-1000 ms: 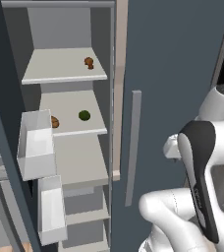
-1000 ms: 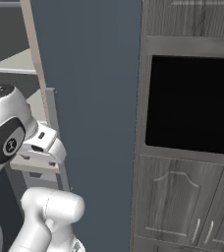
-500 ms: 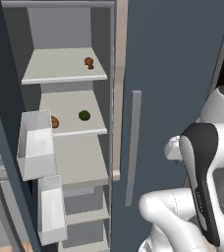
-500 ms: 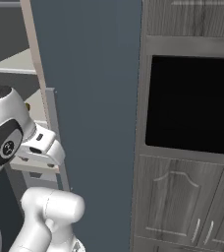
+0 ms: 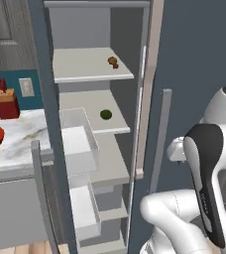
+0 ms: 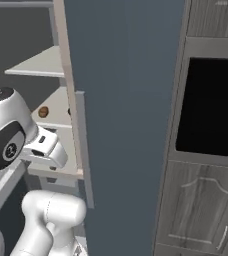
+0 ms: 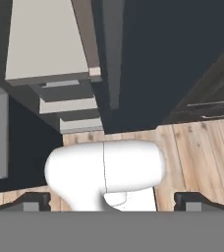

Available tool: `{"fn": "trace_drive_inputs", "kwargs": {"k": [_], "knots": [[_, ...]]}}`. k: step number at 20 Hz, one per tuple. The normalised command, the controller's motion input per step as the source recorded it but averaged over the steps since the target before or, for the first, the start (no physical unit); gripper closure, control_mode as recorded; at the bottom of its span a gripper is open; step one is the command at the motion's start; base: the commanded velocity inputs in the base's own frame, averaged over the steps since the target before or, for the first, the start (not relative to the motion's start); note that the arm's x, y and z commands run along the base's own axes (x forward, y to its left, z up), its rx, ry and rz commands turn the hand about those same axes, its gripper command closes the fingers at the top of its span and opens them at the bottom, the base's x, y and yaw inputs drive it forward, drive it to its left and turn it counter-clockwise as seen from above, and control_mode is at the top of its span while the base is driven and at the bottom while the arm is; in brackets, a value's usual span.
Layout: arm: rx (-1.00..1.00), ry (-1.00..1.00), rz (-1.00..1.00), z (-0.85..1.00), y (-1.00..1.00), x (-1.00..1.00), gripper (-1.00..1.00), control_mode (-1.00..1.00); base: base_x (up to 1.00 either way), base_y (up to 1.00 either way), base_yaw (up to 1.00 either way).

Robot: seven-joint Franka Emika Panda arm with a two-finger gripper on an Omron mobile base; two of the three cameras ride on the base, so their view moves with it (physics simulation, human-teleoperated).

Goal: Take the potato, chicken drumstick, and lime from the freezer and place them in the bowl on the counter.

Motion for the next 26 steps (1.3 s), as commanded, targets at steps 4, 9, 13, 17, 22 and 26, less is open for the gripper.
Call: {"fn": "trace_drive_inputs", "kwargs": {"k": [4, 9, 13, 17, 22, 26], "knots": [[0.0, 0.0, 0.0, 0.0, 0.0, 0.0, -1.0, 1.0, 0.14, 0.8, 0.0], [0.0, 0.0, 0.0, 0.0, 0.0, 0.0, -1.0, 1.0, 0.45, 0.12, 0.0], [0.0, 0.0, 0.0, 0.0, 0.0, 0.0, -1.0, 1.0, 0.61, 0.0, 0.0], [0.0, 0.0, 0.0, 0.0, 0.0, 0.0, -1.0, 1.0, 0.57, 0.0, 0.0], [0.0, 0.0, 0.0, 0.0, 0.0, 0.0, -1.0, 1.0, 0.4, 0.02, 0.0], [0.0, 0.0, 0.0, 0.0, 0.0, 0.0, -1.0, 1.0, 0.23, 0.43, 0.0]]}}
